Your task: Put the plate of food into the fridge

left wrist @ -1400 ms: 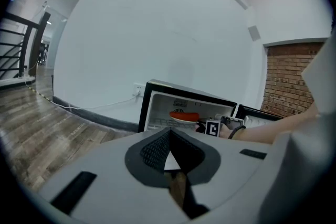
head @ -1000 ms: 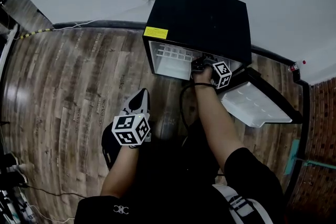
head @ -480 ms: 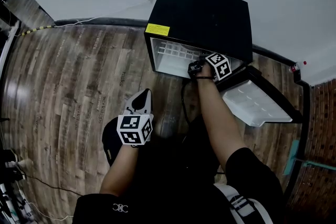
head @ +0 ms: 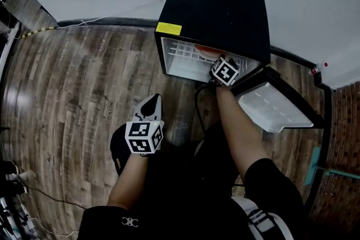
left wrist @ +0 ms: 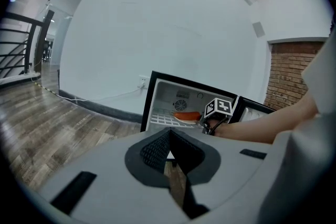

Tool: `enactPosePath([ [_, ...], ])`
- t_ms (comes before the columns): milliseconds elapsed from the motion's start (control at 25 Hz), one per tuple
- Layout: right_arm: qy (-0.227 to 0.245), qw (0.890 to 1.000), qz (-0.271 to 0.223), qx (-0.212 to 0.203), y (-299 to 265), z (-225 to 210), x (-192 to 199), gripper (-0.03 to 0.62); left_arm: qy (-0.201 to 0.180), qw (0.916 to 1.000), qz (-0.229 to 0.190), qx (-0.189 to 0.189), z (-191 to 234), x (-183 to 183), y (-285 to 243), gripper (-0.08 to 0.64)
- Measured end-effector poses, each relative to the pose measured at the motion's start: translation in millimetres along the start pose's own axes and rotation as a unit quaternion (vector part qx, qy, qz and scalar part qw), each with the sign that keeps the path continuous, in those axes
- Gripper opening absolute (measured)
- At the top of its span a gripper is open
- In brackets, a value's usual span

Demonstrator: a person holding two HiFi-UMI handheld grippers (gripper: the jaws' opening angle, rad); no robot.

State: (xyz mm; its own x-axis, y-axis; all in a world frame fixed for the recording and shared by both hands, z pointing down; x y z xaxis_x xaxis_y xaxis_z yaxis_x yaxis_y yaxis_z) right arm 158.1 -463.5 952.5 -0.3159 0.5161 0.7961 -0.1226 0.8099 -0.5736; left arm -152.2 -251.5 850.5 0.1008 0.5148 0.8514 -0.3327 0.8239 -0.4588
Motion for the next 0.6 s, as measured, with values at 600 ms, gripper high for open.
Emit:
enactPosePath([
  [600,0.139,0.98,-0.051,-0.132,126,21,1,0.014,0.0,0.9986,-0.029,0.044,-14,-25,-22,-0.003],
])
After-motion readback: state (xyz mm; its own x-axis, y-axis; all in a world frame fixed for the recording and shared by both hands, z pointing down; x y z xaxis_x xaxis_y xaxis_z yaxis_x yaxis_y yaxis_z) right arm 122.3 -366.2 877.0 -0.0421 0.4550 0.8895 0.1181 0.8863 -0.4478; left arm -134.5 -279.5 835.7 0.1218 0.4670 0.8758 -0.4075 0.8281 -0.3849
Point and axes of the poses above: the fingertips, and each gripper's own axes: y backward along the fingers, z to its left, x out of its underside, the point moved 10 cm from there along y, backward along the fingers, and after that the axes turned 3 degrees about z, right-handed, at the moved point
